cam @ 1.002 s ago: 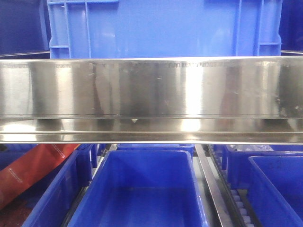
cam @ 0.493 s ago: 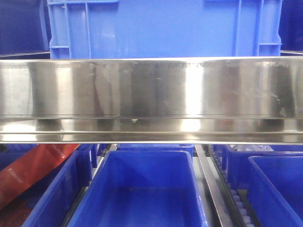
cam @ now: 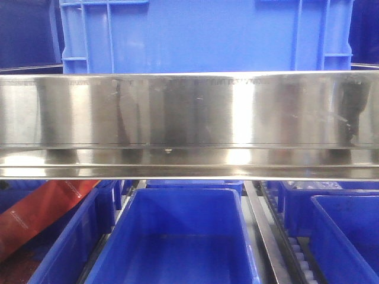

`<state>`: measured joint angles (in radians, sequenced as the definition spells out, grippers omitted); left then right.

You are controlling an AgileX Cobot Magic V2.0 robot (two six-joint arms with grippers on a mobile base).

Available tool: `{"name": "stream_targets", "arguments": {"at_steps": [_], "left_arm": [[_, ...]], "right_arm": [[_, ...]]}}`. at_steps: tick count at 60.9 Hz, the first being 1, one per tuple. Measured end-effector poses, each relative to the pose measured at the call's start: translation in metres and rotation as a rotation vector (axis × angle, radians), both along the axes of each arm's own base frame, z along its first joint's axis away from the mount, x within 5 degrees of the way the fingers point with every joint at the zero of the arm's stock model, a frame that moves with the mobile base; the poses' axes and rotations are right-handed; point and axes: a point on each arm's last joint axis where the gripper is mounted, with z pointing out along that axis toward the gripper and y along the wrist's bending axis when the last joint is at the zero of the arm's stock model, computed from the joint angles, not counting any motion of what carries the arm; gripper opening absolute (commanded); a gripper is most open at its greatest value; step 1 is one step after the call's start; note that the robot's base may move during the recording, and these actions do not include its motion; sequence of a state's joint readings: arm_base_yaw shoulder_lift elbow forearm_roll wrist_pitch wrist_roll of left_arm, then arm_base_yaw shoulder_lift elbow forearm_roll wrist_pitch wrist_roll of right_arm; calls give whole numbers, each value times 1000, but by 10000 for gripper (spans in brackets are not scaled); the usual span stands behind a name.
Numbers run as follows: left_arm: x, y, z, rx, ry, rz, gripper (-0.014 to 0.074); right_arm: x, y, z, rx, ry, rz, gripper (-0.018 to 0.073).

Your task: Place cylindrical capacitor in blue bin on shelf

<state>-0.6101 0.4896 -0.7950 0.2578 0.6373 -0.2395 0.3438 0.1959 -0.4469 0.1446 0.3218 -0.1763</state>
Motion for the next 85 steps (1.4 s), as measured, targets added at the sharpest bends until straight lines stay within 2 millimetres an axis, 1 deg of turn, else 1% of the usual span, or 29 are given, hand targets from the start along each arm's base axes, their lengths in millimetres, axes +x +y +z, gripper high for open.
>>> {"name": "stream_targets", "arguments": {"at_steps": [29,35,40,46,48,53,58,59,61,67,74,79,85], "left_arm": [[0,0,0,-2,1,-1,-111],[-2,3,0,-27,-12,27,-111],[-4,9,-8,-39,-26,74,-111],[-11,16,-24,-38,-75,139,-111],[-14,20,-37,-49,-109,177,-111],[-19,24,-57,-83,-159,236,-111],[-23,27,-82,-110,-212,292,-111],[-23,27,-90,-108,-210,301,-111],[-24,28,-98,-118,-237,317,-111],[-25,30,-129,-123,-266,357,-111],[-19,29,-165,-117,-235,363,-111],[-17,29,-177,-111,-218,362,-111],[-16,29,-180,-111,-211,363,-111]], "right_arm": [[0,0,0,0,0,0,-162],[0,0,0,0,0,0,-162],[0,0,0,0,0,0,-162],[0,0,0,0,0,0,-162],[0,0,0,0,0,0,-162],[0,0,0,0,0,0,-162],[0,0,0,0,0,0,-162],[0,0,0,0,0,0,-162],[0,0,0,0,0,0,-162],[0,0,0,0,0,0,-162],[0,0,0,0,0,0,-162],[0,0,0,0,0,0,-162],[0,0,0,0,-1,0,-162]]}}
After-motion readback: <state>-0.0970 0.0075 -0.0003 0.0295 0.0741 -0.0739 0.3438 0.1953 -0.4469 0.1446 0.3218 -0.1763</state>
